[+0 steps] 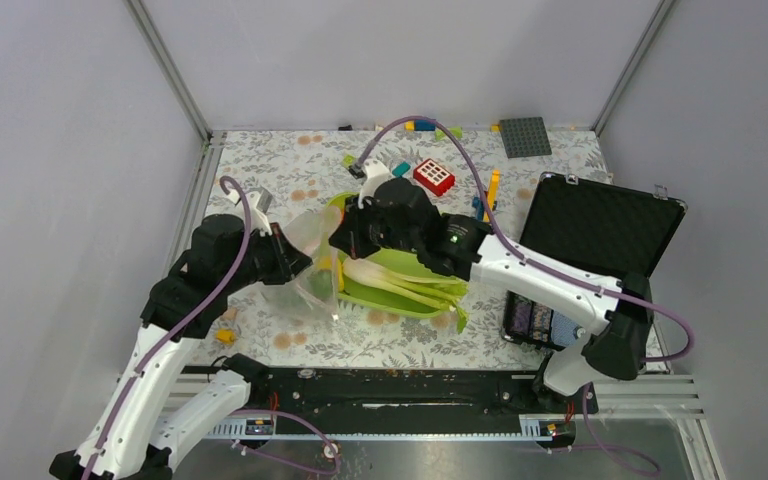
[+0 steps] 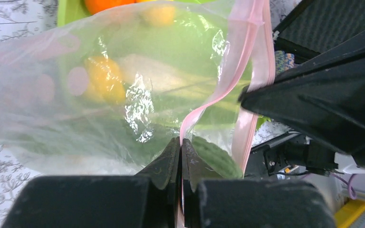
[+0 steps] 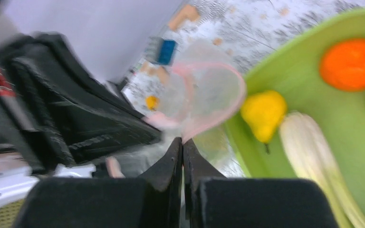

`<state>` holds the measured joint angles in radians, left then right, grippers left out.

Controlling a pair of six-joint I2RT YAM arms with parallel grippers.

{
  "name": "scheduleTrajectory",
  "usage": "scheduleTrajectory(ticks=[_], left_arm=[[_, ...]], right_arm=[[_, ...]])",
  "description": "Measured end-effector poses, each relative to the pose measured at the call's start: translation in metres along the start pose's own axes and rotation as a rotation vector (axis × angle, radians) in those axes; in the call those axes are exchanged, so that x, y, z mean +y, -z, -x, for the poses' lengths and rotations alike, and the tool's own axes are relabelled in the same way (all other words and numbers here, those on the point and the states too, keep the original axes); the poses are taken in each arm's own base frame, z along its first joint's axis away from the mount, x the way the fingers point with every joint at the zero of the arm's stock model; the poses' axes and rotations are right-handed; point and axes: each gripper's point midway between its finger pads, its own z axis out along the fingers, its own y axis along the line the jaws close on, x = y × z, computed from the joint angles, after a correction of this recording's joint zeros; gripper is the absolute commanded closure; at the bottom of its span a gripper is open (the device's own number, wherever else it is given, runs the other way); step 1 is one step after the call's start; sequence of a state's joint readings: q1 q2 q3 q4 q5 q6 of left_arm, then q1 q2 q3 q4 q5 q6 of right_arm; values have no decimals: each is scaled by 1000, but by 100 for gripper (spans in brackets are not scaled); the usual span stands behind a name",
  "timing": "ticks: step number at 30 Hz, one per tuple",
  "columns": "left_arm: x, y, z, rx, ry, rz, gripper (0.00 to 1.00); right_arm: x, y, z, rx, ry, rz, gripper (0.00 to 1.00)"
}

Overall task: Place the food in the zip-top bag and seal the zipper
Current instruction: Adjust the zipper food storage bag at the center of the board.

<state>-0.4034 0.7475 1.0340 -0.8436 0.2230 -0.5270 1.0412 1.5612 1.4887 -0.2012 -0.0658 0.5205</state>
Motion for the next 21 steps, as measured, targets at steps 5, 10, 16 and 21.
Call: scheduleTrajectory(ticks=[5, 10, 16, 21], left_arm=[[17, 9, 5, -56, -3, 93, 100], [18, 24, 28, -153, -10, 142, 100], [8, 48, 61, -267, -28, 158, 100], [7, 66, 79, -338, -33, 197, 100]], right_arm=[[-54, 25, -32, 22, 59, -198, 100], [-67, 46, -68, 88, 80, -180, 100], [-43, 32, -80, 114, 48, -25, 100], [-15, 6, -75, 103, 62, 60, 95]])
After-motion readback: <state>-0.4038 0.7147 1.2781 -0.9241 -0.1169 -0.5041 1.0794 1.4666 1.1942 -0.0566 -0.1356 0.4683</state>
